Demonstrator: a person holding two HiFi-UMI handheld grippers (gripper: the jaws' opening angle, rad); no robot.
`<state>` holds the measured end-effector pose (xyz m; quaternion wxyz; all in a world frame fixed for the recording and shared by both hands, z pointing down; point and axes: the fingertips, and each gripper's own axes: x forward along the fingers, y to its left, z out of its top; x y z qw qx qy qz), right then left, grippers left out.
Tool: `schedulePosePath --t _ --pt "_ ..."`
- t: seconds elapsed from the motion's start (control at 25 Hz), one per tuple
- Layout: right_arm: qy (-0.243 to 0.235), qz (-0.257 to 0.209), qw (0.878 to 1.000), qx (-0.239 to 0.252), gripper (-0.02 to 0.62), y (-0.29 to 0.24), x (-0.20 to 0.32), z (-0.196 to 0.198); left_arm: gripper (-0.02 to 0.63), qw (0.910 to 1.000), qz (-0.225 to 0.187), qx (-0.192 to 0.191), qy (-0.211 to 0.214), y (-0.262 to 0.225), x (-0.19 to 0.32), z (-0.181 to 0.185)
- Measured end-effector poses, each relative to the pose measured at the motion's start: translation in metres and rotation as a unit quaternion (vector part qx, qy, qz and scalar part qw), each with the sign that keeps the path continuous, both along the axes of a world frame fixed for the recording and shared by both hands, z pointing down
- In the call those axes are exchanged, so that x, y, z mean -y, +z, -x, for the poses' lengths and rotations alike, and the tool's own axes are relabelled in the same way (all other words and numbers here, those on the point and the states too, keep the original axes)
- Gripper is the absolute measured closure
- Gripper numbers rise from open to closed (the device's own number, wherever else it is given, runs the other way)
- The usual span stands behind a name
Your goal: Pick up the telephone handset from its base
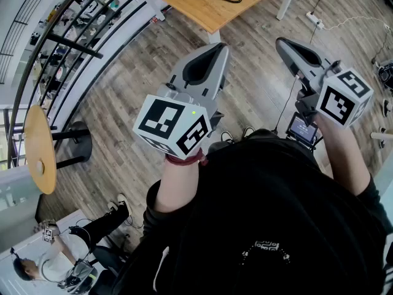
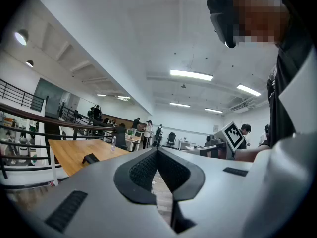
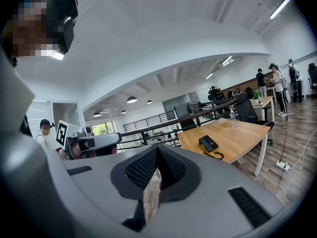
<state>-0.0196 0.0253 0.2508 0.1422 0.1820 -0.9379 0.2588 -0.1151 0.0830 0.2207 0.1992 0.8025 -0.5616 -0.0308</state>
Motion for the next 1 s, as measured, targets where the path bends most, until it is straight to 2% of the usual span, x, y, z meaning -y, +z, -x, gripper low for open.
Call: schedulePosePath --t 0.12,0.36,0.52,0.72,0.88,1.0 --pt "-0.008 -0.002 1.000 0.001 0.578 0.002 0.005 -0.003 0.600 0.9999 -0.008 -0.009 -0.003 -0.002 0.008 -0.005" --pt "-0.032 0.037 0.998 0.039 0.578 0.002 0.010 -0.011 0.600 0.9998 -0.001 -0.013 -0.014 0.003 0.017 -0.018" --pt "-0.046 0.033 0.997 0.049 0.578 -0.003 0.010 -0.020 0.600 0.9998 0.004 -0.011 -0.017 0.003 0.029 -0.031" --pt "-0.037 0.025 0.998 0.048 0.578 -0.002 0.058 -0.052 0.600 0.9995 0.029 0.007 -0.007 0.010 0.080 -0.082" --pt "-0.037 0.003 0.998 0.053 0.578 -0.007 0.045 -0.046 0.600 0.9993 0.018 0.027 -0.016 0.004 0.078 -0.076" --pt "-0.042 -0.007 0.998 0.055 0.578 -0.015 0.050 -0.052 0.601 0.9991 0.010 0.028 -0.032 -0.004 0.095 -0.084"
